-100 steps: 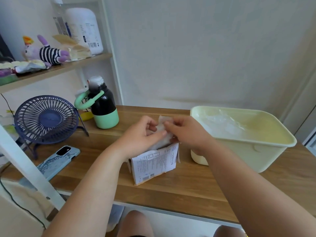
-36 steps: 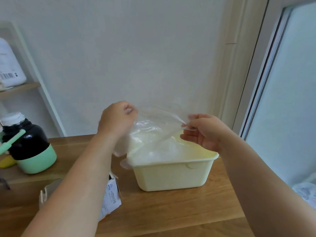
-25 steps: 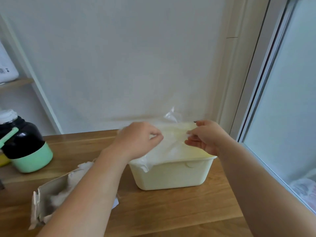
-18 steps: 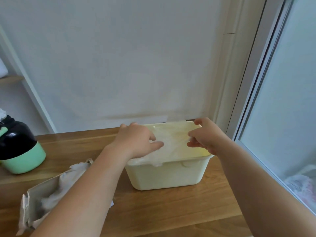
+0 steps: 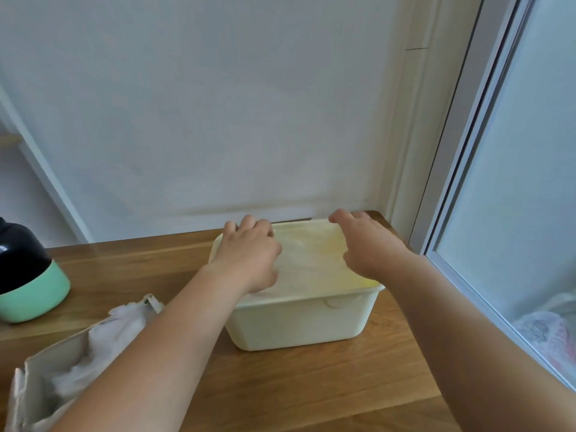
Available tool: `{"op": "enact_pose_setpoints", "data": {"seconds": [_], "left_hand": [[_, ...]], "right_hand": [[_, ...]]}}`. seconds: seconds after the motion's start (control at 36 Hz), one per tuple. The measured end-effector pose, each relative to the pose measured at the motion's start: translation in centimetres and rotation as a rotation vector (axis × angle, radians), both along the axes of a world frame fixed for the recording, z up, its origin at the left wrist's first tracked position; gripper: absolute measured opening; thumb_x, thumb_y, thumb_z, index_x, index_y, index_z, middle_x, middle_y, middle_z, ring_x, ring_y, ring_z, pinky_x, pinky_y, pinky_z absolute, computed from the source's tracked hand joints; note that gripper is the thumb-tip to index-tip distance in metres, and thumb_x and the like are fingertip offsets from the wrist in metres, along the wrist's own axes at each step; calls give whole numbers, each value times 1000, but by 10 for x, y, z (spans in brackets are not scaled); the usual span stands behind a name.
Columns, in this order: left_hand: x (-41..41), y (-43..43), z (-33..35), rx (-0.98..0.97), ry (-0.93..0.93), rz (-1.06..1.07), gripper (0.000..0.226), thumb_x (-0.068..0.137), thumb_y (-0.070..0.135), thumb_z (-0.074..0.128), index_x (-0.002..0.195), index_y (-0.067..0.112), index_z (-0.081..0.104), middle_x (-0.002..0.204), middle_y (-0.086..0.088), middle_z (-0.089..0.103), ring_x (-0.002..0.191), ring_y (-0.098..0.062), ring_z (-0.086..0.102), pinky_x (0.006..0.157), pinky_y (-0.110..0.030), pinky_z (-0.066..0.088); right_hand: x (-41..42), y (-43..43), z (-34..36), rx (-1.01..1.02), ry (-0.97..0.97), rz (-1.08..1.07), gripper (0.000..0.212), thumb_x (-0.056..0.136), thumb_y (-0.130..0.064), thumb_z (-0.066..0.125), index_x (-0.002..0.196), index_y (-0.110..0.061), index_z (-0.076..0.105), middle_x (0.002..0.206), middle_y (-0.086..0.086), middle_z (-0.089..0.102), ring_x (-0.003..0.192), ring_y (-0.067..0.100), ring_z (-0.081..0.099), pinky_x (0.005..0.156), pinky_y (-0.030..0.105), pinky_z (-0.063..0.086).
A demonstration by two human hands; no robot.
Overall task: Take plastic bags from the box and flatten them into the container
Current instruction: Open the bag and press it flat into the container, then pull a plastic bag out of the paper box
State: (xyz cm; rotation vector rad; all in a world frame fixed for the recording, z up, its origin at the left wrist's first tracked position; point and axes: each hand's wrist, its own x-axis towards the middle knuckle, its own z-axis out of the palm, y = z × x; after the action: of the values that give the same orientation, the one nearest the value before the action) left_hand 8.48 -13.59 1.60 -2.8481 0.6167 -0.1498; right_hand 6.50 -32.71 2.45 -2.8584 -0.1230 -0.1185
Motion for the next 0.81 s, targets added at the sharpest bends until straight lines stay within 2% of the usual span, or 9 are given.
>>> {"op": "enact_pose_setpoints", "data": {"seconds": [0.08,0.17,0.31,0.36,0.44,0.56,0.61,0.69,0.81], "left_hand": [[-9,4,2,-213,-11,-94,59,86,42,58,142,34,40,137,5,27,126,-20,24,102,-35,22],[-15,10,8,-396,54,-171,44,89,33,57,133,36,55,129,11,38,123,-13,33,101,-29,24],[-13,10,7,-133,151,-114,29,92,27,46,100,29,73,114,13,64,114,-15,44,96,-36,27],[-12,7,7,-59,240,-40,28,92,27,43,82,25,69,99,6,69,104,-18,48,94,-37,26],[-12,-1,9,-130,481,76,31,93,36,37,67,21,47,75,-1,53,81,-21,45,92,-37,29],[-10,0,10,-388,705,293,38,97,46,27,94,25,59,113,1,57,101,-20,50,87,-32,37],[-5,2,8,-437,685,318,44,100,41,26,100,23,66,115,2,59,105,-20,53,90,-31,38],[-1,5,3,-330,635,262,36,99,36,38,100,17,69,91,-1,61,82,-17,55,75,-27,42],[2,6,-4,-79,728,194,42,98,33,48,138,21,53,139,5,53,125,-17,51,103,-30,42]], "right_hand": [[1,0,-1,-71,-93,62,52,88,0,48,133,-25,42,125,2,46,116,23,42,83,25,34],[4,3,2,-50,-13,128,36,90,-6,51,119,-26,60,114,-5,57,110,17,51,86,26,44],[3,10,0,-45,331,149,38,88,-5,54,121,-23,63,120,-7,60,113,16,56,98,29,45],[3,13,-2,-48,436,163,39,89,-11,57,126,-21,61,127,-5,59,118,17,54,101,29,42],[4,18,-4,-111,549,184,41,94,-27,53,135,-22,52,137,-7,51,126,17,48,106,31,37],[8,21,-6,-204,635,198,56,95,-50,44,141,-19,45,143,-3,46,129,20,44,107,34,33],[10,20,-8,-221,636,195,65,93,-55,44,145,-18,37,147,-2,40,133,21,40,109,36,31],[14,18,-12,-203,604,190,74,89,-55,52,149,-21,27,154,-4,29,140,20,30,113,38,26],[17,16,-18,-91,545,144,83,82,-45,68,150,-24,25,155,-5,25,141,21,28,113,39,27]]}}
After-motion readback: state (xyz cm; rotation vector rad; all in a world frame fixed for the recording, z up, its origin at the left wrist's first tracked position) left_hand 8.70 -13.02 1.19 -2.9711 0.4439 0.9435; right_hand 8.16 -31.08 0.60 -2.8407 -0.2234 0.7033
